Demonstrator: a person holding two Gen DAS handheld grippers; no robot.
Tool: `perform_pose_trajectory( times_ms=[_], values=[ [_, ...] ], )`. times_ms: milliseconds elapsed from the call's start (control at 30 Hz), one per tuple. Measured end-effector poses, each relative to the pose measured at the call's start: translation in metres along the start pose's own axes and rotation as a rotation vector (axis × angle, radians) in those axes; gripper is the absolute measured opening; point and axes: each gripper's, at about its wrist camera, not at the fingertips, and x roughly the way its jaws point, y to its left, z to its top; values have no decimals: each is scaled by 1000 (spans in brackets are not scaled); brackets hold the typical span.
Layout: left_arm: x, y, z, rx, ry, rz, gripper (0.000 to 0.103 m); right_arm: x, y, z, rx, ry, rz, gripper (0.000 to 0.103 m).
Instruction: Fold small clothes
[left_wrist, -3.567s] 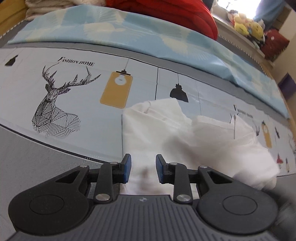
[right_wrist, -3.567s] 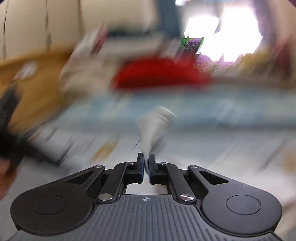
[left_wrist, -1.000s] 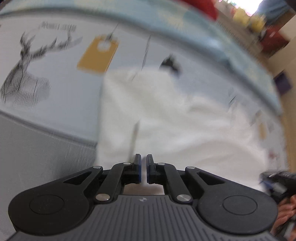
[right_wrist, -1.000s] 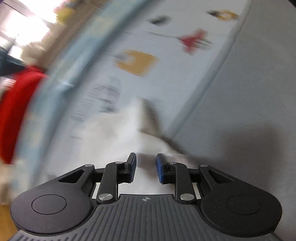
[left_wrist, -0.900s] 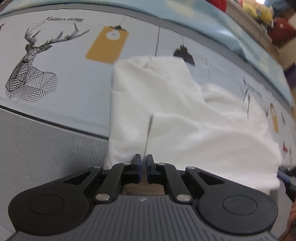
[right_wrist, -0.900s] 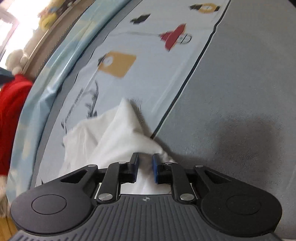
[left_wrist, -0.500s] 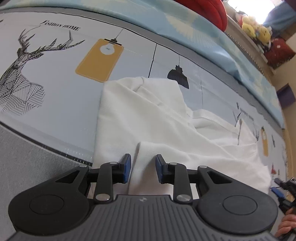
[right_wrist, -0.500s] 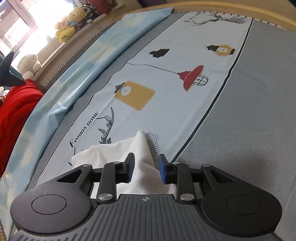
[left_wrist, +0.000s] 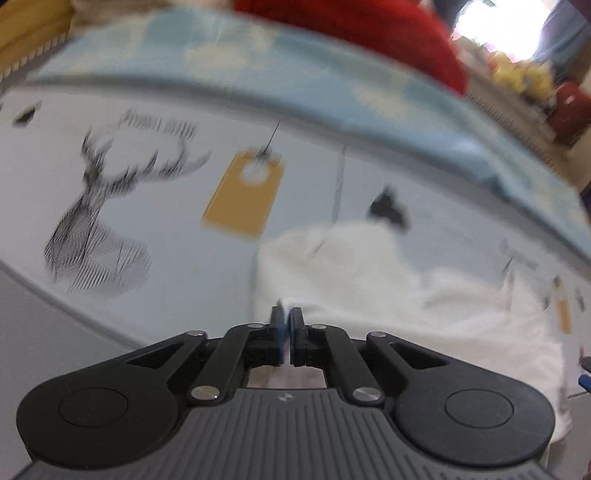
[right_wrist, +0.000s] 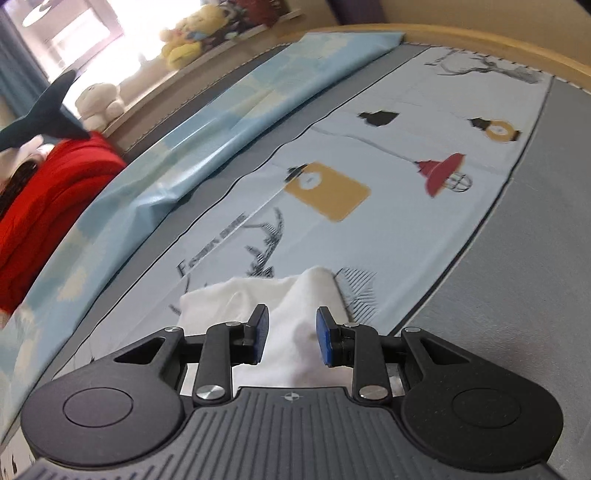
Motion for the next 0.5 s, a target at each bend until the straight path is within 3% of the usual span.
perform_pose_trajectory(
  times_ms=[33, 100, 200, 267, 367, 500],
  values=[
    [3, 2, -1, -3, 21, 15, 2, 3, 0, -1, 0, 21, -5, 30],
    [-5, 2, -1, 5, -18, 23, 3, 17, -5, -4, -1, 84, -52, 30],
    [-14, -8, -2, 68, -49, -56, 4, 36, -20, -8, 29, 142, -121, 30],
    [-8, -14, -7, 110, 13, -120, 8, 43, -27, -8, 42, 145, -146, 34],
    [18, -16, -19, 143, 193, -118, 7, 46, -33, -5, 49, 137, -182, 36],
    [11, -15, -22, 170, 192, -132, 8, 23, -23, -4, 41, 83, -181, 36]
  ],
)
